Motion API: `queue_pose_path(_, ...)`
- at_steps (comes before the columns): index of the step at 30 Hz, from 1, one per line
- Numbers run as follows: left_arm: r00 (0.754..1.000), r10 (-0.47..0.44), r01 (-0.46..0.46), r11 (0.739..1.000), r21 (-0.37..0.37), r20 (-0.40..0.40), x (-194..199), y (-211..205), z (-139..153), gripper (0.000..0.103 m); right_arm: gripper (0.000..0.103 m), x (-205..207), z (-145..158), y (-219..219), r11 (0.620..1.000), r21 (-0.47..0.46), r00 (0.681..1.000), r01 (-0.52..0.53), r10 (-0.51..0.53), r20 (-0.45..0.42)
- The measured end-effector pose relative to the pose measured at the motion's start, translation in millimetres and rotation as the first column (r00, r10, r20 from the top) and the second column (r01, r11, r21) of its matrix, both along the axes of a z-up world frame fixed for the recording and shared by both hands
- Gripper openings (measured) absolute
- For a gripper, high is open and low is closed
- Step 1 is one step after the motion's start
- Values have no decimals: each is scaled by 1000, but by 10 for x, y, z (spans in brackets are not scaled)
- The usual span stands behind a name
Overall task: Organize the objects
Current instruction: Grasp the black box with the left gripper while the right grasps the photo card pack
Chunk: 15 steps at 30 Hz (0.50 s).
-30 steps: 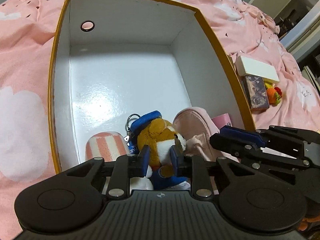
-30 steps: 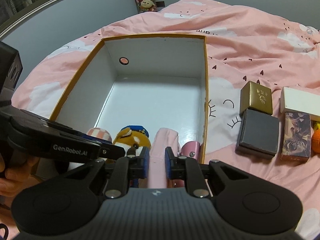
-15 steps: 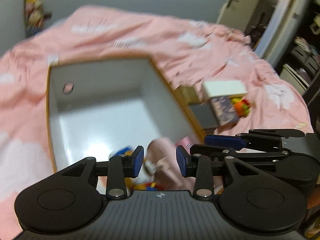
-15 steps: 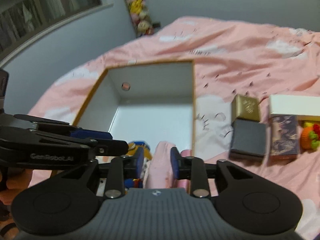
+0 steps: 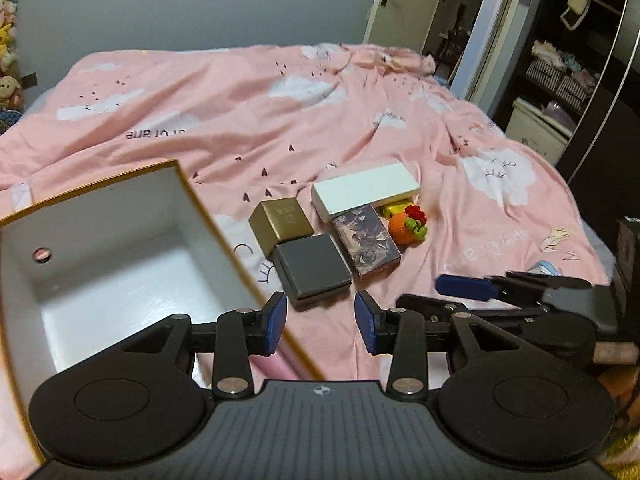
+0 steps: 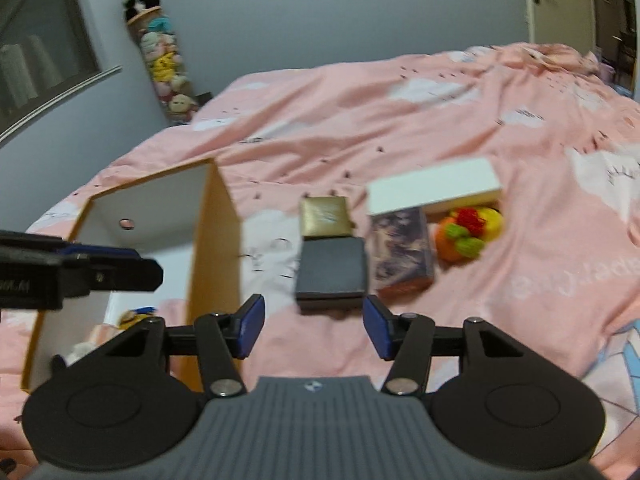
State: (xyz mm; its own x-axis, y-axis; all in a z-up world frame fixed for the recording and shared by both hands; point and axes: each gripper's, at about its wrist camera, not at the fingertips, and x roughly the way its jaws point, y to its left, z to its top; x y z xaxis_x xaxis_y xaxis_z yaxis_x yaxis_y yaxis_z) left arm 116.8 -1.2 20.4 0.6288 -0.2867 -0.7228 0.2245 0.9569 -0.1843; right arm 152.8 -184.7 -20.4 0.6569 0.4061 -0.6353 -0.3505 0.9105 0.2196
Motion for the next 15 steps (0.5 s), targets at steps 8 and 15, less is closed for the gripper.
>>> queue_pose_path(8, 987, 32, -41, 998, -53, -161, 637, -241, -216, 57, 56, 384, -113, -260, 999, -34, 998, 35, -37, -59)
queue_pose_path(15, 963, 83, -85, 996, 4, -254, 1199, -444, -492, 71, 32, 887, -338, -371, 998, 15, 988, 60, -57, -146)
